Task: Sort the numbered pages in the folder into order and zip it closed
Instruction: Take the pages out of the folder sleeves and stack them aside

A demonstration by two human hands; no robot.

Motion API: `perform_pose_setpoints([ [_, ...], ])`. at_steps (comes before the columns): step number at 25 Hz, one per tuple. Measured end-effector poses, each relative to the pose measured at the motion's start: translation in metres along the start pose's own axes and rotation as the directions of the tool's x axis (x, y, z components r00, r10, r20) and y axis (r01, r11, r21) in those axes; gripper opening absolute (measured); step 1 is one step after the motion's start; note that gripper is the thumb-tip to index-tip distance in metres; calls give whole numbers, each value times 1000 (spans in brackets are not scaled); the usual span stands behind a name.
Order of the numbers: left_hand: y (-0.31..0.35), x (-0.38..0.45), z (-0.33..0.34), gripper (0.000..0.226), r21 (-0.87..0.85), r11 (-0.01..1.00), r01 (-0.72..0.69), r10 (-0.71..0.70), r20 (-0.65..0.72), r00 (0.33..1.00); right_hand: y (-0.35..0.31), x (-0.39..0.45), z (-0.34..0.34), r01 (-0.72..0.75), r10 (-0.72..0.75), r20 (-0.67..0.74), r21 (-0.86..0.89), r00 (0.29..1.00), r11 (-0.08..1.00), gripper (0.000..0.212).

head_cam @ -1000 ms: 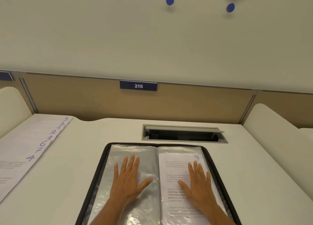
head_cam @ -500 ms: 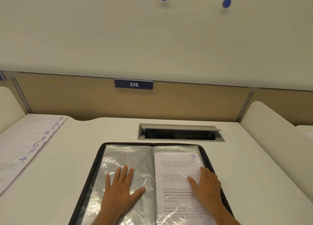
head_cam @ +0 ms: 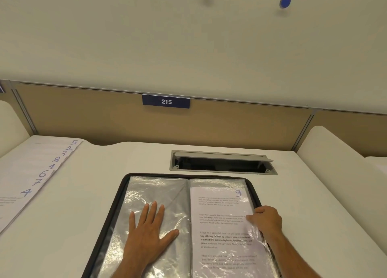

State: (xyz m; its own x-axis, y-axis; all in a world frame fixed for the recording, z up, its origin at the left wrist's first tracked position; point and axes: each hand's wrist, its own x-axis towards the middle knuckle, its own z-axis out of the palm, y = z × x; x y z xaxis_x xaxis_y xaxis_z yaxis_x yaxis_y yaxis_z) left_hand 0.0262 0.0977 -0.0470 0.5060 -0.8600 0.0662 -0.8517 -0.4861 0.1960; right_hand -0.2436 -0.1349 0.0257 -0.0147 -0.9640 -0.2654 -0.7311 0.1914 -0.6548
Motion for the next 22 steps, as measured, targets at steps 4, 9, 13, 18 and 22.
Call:
perform_pose_setpoints([
  [4,-1,-1,1,97,-2,1000,9,-9,-30,1000,1,-2,1,9,-7,-30,43,1000,999,16],
  [9,-1,-1,-2,100,-35,999,17,-18,-35,999,-5,-7,-1,50,-49,-16,108,999,993,16],
  [13,2,4,-16,102,-30,996,78,-74,119,990,-26,-13,-16,-8,-34,140,293,990,956,6],
  [18,27,19,-56,84,-384,914,132,-92,123,988,-79,-41,-27,-34,-139,377,417,916,908,14],
  [22,80,34,-109,39,-907,366,210,-160,161,974,-118,-76,-16,3,-263,469,485,843,874,11],
])
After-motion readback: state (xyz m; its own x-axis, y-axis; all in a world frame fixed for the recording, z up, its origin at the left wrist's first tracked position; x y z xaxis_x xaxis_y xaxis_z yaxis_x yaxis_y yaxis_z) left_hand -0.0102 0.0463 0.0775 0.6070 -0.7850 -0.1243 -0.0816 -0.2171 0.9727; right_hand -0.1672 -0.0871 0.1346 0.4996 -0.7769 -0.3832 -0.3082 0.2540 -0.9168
